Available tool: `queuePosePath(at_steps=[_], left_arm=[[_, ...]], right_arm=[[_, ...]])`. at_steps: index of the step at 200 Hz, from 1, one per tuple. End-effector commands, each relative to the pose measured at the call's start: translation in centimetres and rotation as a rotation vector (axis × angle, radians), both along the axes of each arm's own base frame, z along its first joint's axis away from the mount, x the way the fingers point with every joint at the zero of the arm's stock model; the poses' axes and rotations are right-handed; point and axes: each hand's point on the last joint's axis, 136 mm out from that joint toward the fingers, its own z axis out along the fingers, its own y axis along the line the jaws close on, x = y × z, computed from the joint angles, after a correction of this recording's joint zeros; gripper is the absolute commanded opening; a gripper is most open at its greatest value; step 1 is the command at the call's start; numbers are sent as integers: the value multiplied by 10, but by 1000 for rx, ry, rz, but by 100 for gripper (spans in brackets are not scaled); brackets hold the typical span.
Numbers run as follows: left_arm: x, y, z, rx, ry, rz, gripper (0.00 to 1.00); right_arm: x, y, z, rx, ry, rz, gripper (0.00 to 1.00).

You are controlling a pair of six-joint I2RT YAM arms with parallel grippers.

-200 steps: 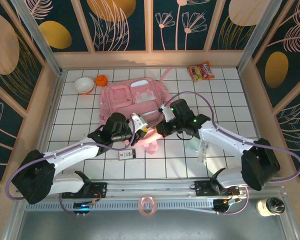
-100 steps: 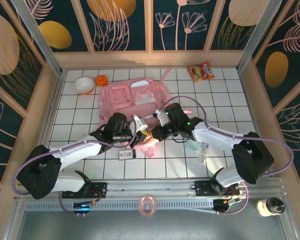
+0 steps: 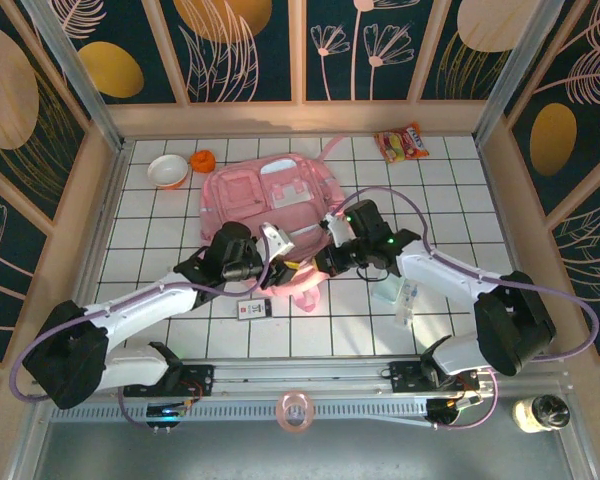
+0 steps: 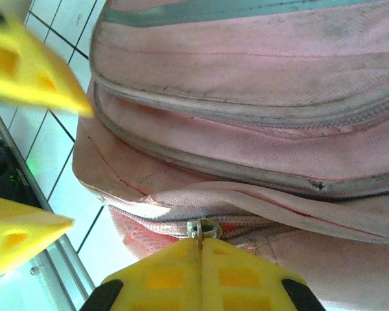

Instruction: Pack the student bag

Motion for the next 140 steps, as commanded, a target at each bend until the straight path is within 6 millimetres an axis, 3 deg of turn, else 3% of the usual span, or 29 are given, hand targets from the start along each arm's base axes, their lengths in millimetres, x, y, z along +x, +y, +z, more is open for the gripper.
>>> queuePosePath(at_steps=[1,13,43,61,82,104,116,124,140], left_arm=[[20,3,31,-46,-64,43,63],[29,4,29,-13,-74,52,67],[41,8,-22,236,-33,2,83],[43,8,-38,301,-32,-36,89],[44,4,-50,331,-27,-72,92],[72,14,-62,401,-73,51,90],[86,19,-65,425,-101,117,83],[90,19,-66,431,-108,130,74],[97,19,-53,415,-135,161,34]], right_arm=[[-15,5,3,18,-49,80,0],[-17,8,7,38,-78,100,0],[-20,11,15,57,-156,150,0],[-21,11,14,54,-163,158,0],[-22,10,11,48,-152,160,0],[-24,10,7,45,-146,157,0],[-24,8,3,37,-138,149,0],[-23,7,1,29,-136,142,0],[-21,2,-9,-3,-129,114,0]])
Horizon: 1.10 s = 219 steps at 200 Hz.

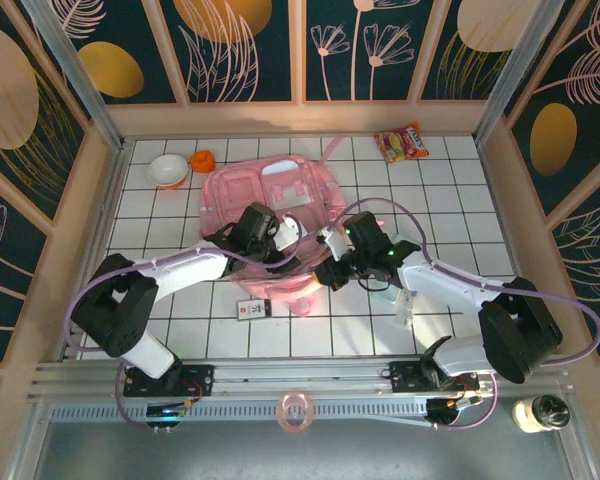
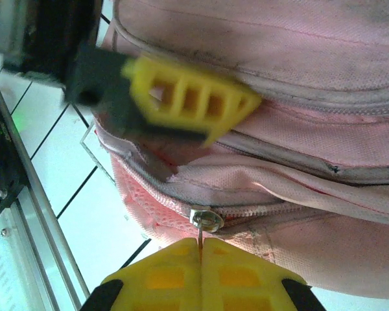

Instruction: Pack the student bag

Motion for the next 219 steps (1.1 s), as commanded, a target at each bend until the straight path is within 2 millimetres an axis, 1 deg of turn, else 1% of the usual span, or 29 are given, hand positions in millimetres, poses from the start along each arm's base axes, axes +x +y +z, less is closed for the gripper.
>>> queuePosePath(at_steps=[1,10,17,21,36,44,51,61,70,71,74,91,104,115,140,150,170,188,200,206,219], left_arm=[[30,13,15,52,-118,102,32],[29,11,30,20,-146,98,16],[30,10,48,-15,-170,102,4],[29,9,59,-39,-181,106,0],[24,5,108,-149,-232,101,0],[21,3,133,-209,-259,98,0],[18,3,151,-250,-280,95,0],[12,3,165,-286,-288,85,0],[7,2,167,-302,-276,68,0],[8,1,174,-312,-285,66,0],[8,-1,182,-326,-290,61,0],[6,-2,190,-345,-284,56,0],[6,-2,199,-364,-295,59,0],[6,-3,208,-380,-304,59,0],[6,-4,232,-421,-329,56,0],[5,-5,238,-432,-334,51,0],[4,-6,244,-448,-335,45,0],[1,-7,246,-460,-327,34,0],[0,-7,248,-466,-326,34,0],[0,-6,249,-466,-329,38,0],[1,-3,250,-461,-339,50,0]], right_arm=[[0,1,1,14,-33,1,0],[1,-1,-6,-2,-28,-15,0],[1,-4,-13,-14,-21,-27,0],[1,-4,-16,-18,-17,-32,0],[0,-8,-29,-39,0,-48,0],[1,-8,-33,-43,0,-55,0],[3,-9,-36,-46,1,-63,0],[5,-6,-34,-35,-8,-67,0],[7,-3,-28,-16,-27,-70,0],[8,-3,-28,-15,-29,-70,0],[9,-2,-26,-8,-37,-72,0],[13,1,-14,27,-79,-76,0],[13,1,-11,46,-99,-82,0],[12,0,-12,53,-104,-84,5],[9,-4,-24,36,-103,-97,18],[9,-3,-26,40,-111,-100,23],[10,0,-24,52,-135,-106,27],[16,3,-19,61,-167,-118,27],[22,3,-18,53,-181,-137,25],[25,1,-19,38,-185,-148,22],[31,-7,-27,-25,-187,-191,10]])
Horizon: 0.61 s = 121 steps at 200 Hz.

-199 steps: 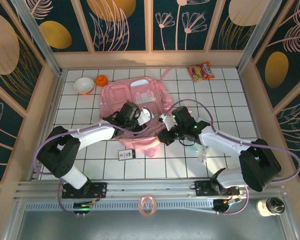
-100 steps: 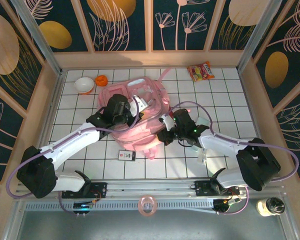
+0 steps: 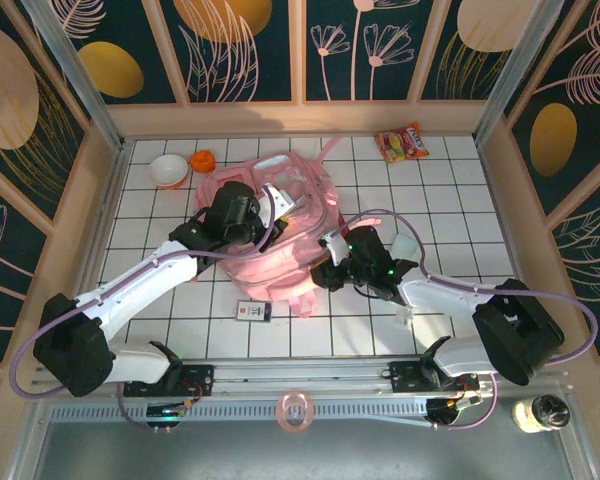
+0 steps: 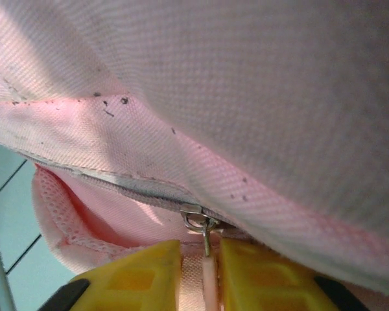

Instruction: Pack the student bag

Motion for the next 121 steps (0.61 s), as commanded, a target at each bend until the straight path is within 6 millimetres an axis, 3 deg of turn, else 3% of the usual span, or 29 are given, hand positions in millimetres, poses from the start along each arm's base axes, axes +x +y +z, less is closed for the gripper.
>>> queuePosePath(at_steps=[1,12,37,81,97,121], left_arm=[[6,-11,120,-246,-257,-20,0],[7,-7,117,-222,-261,-7,0],[14,12,94,-133,-242,42,0],[19,59,64,5,-221,145,0],[16,63,58,26,-207,134,0],[12,45,40,12,-127,45,0]], right_arm=[[12,-12,-15,-92,-6,-86,9],[19,-24,-23,-162,4,-144,0],[33,-60,-30,-237,57,-288,0],[47,-93,2,-228,7,-407,0],[46,-86,16,-191,-23,-347,0],[20,-36,42,-50,-51,-95,0]])
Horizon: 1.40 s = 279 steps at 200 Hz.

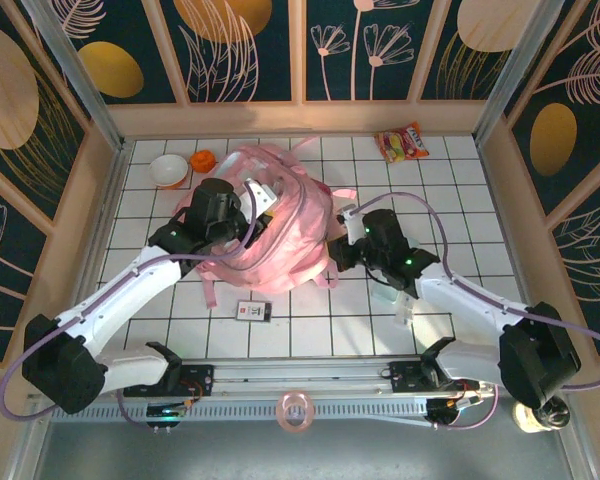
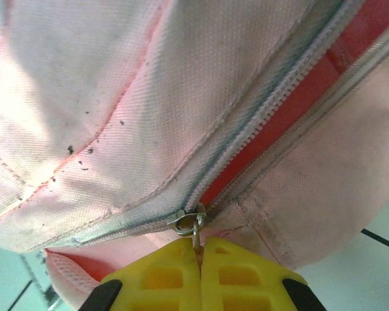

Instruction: Pack the student bag

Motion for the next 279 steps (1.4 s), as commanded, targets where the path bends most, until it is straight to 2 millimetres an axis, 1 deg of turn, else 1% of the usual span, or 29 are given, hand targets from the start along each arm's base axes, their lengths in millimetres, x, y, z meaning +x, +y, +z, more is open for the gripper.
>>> queuePosePath(at_steps=[1,5,12,18,29,41,50,58,66,71,74,95,108,121,133,143,150,166,173,179,183,192,199,209,212,227,242,255,279], left_arm=[[7,6,19,-1,-66,-11,1],[7,2,18,-14,-58,-26,4],[8,-3,16,-34,-48,-41,16],[8,-7,16,-50,-44,-57,30],[7,-15,15,-67,-31,-90,49],[0,-21,13,-72,-18,-145,60],[-13,-26,10,-71,-9,-215,66],[-25,-29,6,-66,-6,-265,70],[-40,-33,-1,-48,6,-329,71],[-49,-36,-2,-34,3,-369,73],[-57,-37,-14,-17,23,-389,73],[-94,-50,-48,78,78,-504,75],[-105,-55,-70,124,119,-522,76],[-107,-55,-88,164,143,-500,76],[-103,-50,-101,196,152,-456,75],[-97,-47,-107,203,149,-409,73],[-93,-45,-111,203,148,-377,70],[-86,-40,-122,221,147,-325,58],[-81,-39,-124,216,142,-290,55],[-81,-40,-125,210,140,-291,52],[-82,-41,-124,201,140,-295,49],[-83,-46,-120,165,139,-309,36],[-89,-52,-115,137,139,-348,24],[-98,-57,-107,107,130,-412,4],[-99,-58,-105,98,125,-422,0],[-106,-59,-90,59,77,-461,0],[-115,-58,-80,40,36,-506,0],[-126,-58,-72,19,9,-560,0],[-140,-58,-60,-18,-16,-623,0]], right_arm=[[-20,1,-15,-57,52,85,0],[-24,9,-11,-48,49,114,0],[-31,19,-11,-43,60,162,0],[-35,27,-11,-37,75,193,0],[-43,37,-10,-14,109,244,0],[-51,46,-7,30,139,297,0],[-54,51,-3,56,155,327,0],[-56,54,-2,70,171,343,0],[-58,57,0,82,187,363,0],[-59,59,1,87,199,371,0],[-59,59,1,90,206,373,0],[-60,62,4,108,248,390,0],[-60,63,6,122,267,395,0],[-59,63,8,131,281,391,0],[-58,62,10,137,290,388,0],[-57,61,12,143,290,386,0],[-58,61,12,147,292,389,0],[-59,60,15,156,295,393,0],[-60,60,17,160,295,399,0],[-60,61,18,164,292,402,0],[-60,60,19,166,291,402,0],[-61,60,21,170,287,403,0],[-59,58,22,169,282,393,0],[-56,54,17,151,276,368,0],[-55,52,15,141,276,356,0],[-42,38,-3,54,268,266,0],[-27,20,-20,-15,262,172,0],[-14,9,-28,-42,257,107,0],[4,-2,-39,-102,232,23,0]])
